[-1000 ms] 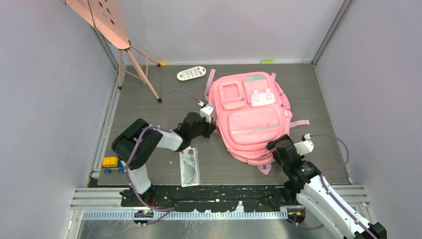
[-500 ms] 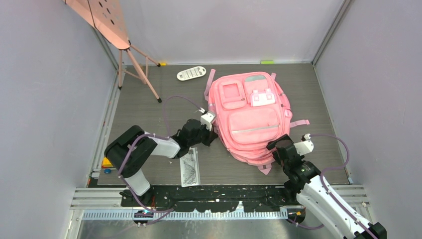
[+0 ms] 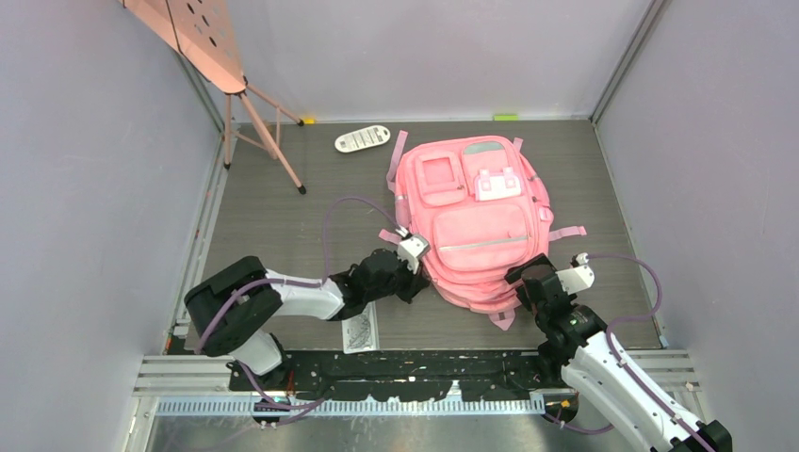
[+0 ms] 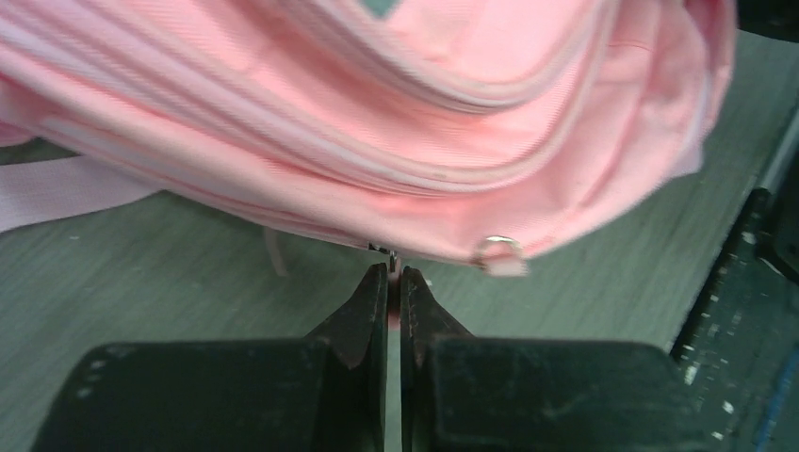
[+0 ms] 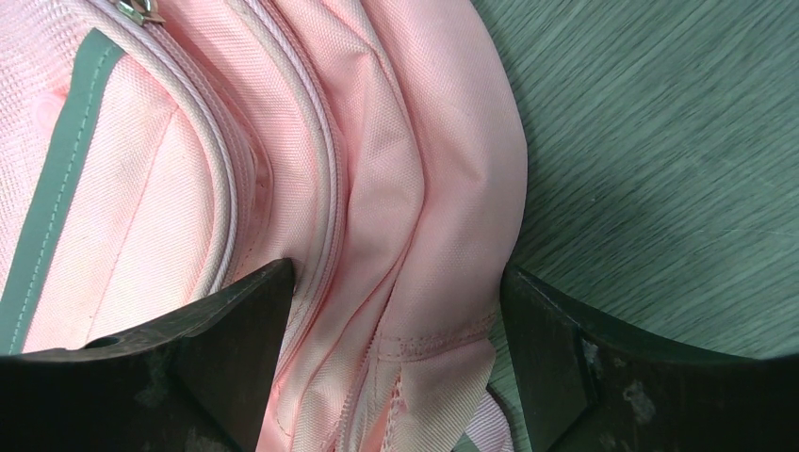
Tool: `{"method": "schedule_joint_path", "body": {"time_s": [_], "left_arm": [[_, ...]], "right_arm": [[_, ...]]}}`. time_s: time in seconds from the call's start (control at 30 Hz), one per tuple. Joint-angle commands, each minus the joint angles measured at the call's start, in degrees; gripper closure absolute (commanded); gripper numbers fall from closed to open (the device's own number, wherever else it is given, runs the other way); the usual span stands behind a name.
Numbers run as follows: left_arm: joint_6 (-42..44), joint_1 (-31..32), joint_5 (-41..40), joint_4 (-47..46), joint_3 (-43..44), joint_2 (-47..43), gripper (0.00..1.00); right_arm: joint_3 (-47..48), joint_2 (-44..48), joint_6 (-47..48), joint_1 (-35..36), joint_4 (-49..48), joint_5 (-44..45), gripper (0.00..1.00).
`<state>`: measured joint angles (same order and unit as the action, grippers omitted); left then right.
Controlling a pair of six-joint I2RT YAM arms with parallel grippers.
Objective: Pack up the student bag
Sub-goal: Zip the student bag at the center of the board.
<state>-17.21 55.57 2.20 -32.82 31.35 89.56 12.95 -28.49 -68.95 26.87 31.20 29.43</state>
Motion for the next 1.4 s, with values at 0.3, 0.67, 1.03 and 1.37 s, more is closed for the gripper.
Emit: {"method": "schedule_joint_path", "body": {"time_s": [0.3,0.67,1.03,1.37], "left_arm": [[-7.33,14.81,-5.57,0.21,4.49,-3.43,1.0],[-15.79,20.03,-10.11,-3.74,16.23,8.09,1.0],[-15.54,20.92,-14.84,-0.03,20.96,11.02,0.9],[-17.63,20.06,-21.65,28.09,19.55,-5.05,0.23]], "right_arm": [[-0.16,0.01,-0.75,0.02,-4.47,1.09,0.15],[-0.5,-0.07,0.24,0.02,-5.19,1.4,0.16],[0.44,1.16,3.08,0.02,-4.21,2.11,0.16],[7.62,4.84,8.55,0.02,7.12,-1.08,0.09]]}}
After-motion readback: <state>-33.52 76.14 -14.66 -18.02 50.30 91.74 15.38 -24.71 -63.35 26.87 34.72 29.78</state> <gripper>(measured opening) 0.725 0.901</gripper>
